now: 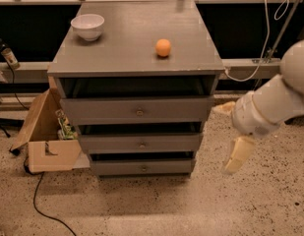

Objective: Open bottom drawer

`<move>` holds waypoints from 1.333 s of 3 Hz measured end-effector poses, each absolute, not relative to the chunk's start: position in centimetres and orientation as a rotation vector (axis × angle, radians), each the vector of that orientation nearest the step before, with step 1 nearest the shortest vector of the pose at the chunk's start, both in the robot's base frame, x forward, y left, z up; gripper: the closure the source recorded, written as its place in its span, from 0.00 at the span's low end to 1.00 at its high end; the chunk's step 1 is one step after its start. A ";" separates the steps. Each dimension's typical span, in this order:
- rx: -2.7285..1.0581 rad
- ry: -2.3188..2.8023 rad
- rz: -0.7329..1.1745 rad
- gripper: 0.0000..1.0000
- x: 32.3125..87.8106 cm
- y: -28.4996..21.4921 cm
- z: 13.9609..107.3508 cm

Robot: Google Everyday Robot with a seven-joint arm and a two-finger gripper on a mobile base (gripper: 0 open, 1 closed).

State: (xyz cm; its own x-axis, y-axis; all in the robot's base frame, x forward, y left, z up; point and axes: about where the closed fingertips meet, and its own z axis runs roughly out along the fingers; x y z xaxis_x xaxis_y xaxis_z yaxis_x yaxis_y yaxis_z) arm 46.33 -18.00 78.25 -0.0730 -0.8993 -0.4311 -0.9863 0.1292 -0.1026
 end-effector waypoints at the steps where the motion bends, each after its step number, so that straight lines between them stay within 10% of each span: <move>1: -1.829 1.961 0.341 0.00 47.3 -17.4 73.0; 4: -1.785 1.916 0.431 0.00 50.4 -13.9 59.1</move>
Offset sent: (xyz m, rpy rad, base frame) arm 0.0493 0.0340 -0.1768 0.1122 -0.0591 0.0586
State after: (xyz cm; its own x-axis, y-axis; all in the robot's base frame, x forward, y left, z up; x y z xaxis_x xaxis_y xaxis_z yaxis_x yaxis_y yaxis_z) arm 50.37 -13.88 59.08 -0.0312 -0.8385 -0.5440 -0.9906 0.0984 -0.0948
